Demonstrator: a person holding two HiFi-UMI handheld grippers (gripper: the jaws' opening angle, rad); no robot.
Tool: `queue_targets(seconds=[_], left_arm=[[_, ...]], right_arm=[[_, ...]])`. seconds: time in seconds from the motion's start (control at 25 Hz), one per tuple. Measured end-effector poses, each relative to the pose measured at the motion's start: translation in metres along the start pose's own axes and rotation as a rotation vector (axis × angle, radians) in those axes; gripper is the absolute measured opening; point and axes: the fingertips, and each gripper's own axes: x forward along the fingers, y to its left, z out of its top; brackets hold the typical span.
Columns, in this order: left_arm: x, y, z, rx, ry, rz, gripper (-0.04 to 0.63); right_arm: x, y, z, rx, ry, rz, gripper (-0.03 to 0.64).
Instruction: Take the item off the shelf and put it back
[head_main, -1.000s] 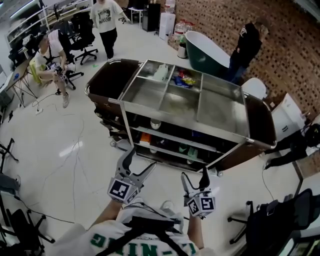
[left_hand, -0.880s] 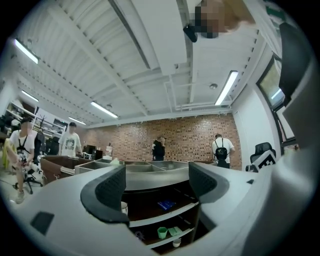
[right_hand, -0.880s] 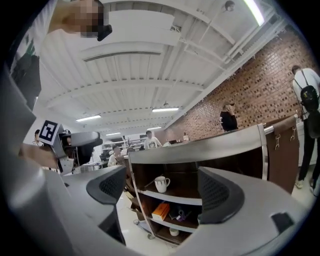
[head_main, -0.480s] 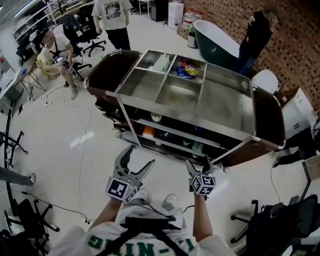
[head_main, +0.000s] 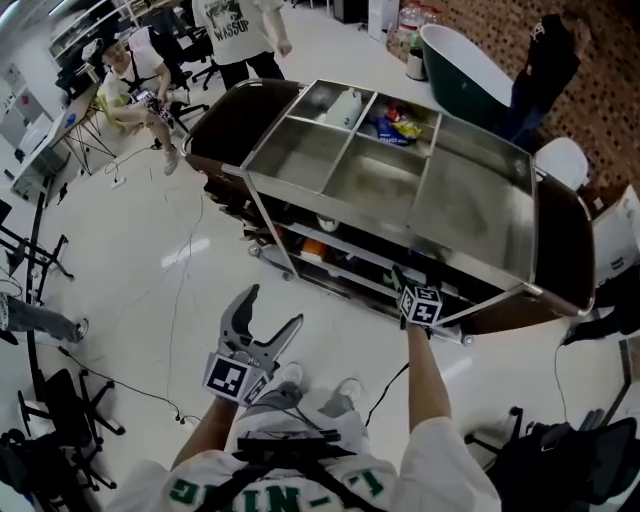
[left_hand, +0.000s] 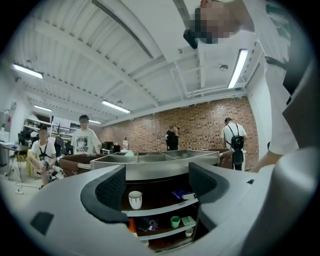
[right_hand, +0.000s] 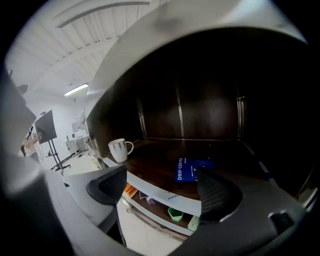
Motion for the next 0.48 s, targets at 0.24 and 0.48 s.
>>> queue_targets(seconds=[0.24,0.48], left_arm=[[-0.005,0.009,-0.018,0.000,0.049,0.038,0.379],[-0.006,0.020,-0.026,-0.038,0.086,0.078,0.379]], right_arm=[[0.048,-0.027,-0.014,-0.002,0.078,-0.026,0.437],[0.081,-0.062,-0.020,0.019,0.146,-0.098,0.417]])
